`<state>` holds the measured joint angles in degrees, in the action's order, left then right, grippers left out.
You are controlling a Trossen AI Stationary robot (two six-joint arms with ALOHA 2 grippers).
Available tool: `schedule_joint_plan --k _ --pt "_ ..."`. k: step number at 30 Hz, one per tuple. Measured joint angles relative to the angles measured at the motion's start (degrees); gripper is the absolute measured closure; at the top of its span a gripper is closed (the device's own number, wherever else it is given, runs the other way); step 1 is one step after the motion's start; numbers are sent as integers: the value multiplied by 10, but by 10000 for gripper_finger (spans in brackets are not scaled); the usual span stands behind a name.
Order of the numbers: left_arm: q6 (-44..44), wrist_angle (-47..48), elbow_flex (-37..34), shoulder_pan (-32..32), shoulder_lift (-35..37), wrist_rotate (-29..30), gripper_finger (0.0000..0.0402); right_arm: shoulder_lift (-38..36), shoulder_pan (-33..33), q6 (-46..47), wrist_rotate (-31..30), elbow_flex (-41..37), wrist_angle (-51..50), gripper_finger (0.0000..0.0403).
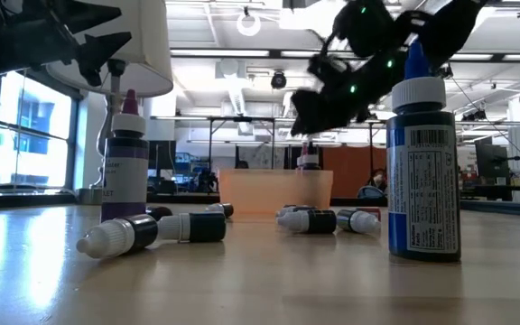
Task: Pick & Place food coloring
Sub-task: Put the large black food coloring bottle into the bin, then put the large violet food coloring bottle into the bin
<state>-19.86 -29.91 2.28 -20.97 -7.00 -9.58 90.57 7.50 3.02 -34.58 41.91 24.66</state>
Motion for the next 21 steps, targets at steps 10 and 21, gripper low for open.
schedule_joint_plan --k 10,21 --pt "0 4 8 0 0 -43 185 -176 -71 -20 69 0 -6 257" --pt "6 106 113 6 -81 -163 186 -222 -184 -4 153 0 -75 269"
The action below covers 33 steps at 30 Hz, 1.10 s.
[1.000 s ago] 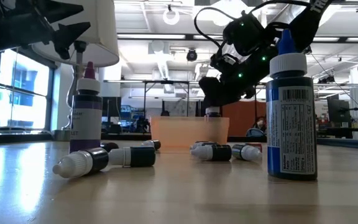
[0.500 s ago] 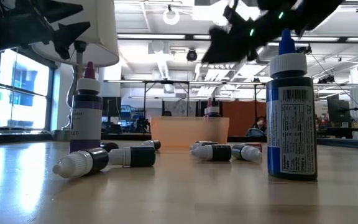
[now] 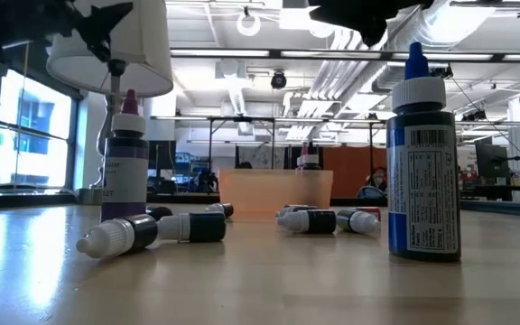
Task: Pick & Place food coloring
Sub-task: Put the large violet food coloring bottle into the bin
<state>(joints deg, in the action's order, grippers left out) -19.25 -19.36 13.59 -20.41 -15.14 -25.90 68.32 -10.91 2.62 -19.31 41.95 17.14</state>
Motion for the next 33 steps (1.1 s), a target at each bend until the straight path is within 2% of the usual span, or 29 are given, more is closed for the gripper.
schedule_joint_plan --k 4,9,12,22,27,33 --pt "66 -19 0 42 -68 -14 198 0 -17 -14 -27 0 0 270" --pt "135 -59 12 132 -158 -15 228 0 -20 -14 -42 0 3 269" --pt "145 -55 39 189 -214 46 241 0 -20 -14 -42 0 3 269" --pt "146 27 118 382 -397 313 250 0 -20 -12 -39 0 3 270" --pt "140 27 139 452 -453 397 250 1 -20 -12 -26 0 -2 269" --pt "82 40 140 495 -507 495 250 1 -20 -12 -15 0 -2 269"
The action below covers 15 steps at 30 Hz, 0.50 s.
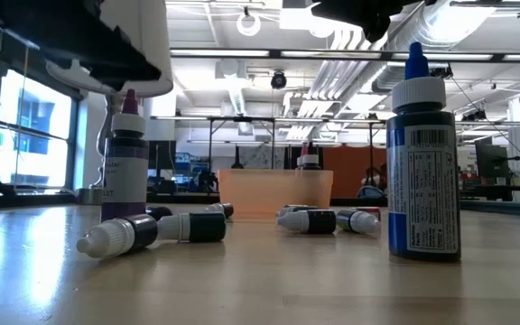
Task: Pick & Place food coloring
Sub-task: Put the large violet food coloring bottle into the bin
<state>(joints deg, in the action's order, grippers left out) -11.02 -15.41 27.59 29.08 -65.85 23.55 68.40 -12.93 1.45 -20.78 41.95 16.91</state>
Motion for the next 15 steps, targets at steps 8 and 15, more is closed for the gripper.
schedule_joint_plan --k 8,15 --pt "-65 3 0 2 -56 7 250 0 0 -2 0 0 0 270" --pt "-108 -1 2 2 -83 8 250 0 0 -3 0 0 0 270"
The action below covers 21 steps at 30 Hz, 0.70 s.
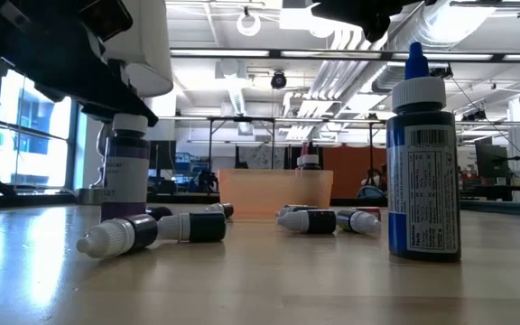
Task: Pick & Place food coloring
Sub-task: Put the large violet food coloring bottle into the bin
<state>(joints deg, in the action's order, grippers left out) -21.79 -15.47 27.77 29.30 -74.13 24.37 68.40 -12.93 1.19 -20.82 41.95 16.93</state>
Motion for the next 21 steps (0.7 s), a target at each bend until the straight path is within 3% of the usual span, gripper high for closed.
schedule_joint_plan --k 21 --pt "-6 26 -2 0 -4 5 251 0 0 0 0 0 0 269"
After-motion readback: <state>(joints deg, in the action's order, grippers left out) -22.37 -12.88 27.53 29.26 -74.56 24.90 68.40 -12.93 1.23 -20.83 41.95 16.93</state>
